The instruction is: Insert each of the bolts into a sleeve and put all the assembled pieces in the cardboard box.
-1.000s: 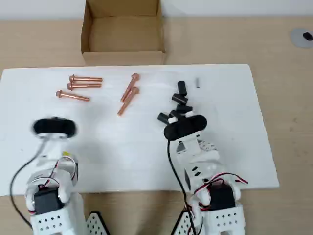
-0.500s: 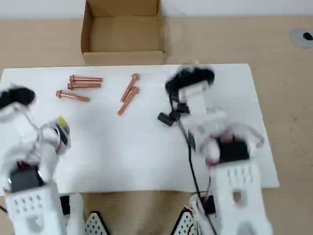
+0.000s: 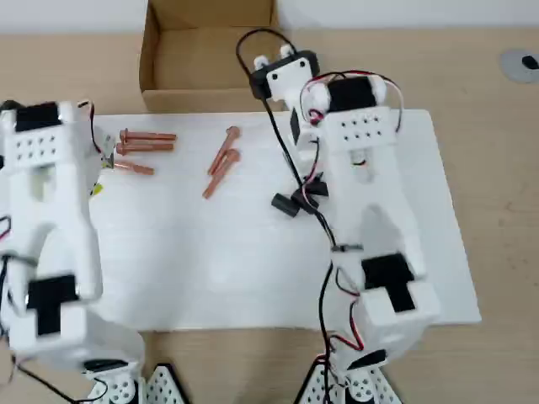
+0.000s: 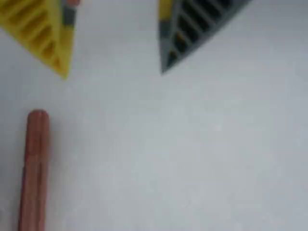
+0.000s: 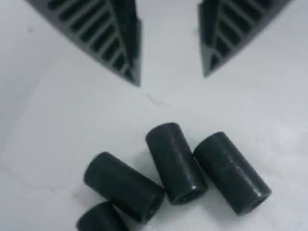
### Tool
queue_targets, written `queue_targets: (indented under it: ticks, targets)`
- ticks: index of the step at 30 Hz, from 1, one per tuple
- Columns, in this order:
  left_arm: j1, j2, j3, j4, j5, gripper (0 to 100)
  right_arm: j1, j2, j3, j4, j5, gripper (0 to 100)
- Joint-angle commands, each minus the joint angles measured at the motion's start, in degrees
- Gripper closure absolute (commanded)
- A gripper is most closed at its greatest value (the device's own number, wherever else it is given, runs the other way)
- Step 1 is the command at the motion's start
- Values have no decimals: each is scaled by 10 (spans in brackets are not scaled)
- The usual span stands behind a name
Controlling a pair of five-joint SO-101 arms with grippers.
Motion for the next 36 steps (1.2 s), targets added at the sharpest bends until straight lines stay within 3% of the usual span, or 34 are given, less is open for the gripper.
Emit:
queue_targets:
  ticks: [1, 16, 23, 28, 36]
  targets:
    - [8, 83, -84, 3, 17, 860, -18, 7, -40, 10, 9, 880]
    - [-4, 302, -245, 6, 39, 860, -19, 10, -39, 10, 20, 880]
    - [-3, 307, -301, 11, 39, 860, -19, 10, 0, 9, 20, 880]
    - [-4, 311, -386, 76, 38, 860, -19, 10, 13, 4, 21, 880]
    - [-3, 322, -388, 45, 39, 860, -19, 11, 13, -3, 21, 880]
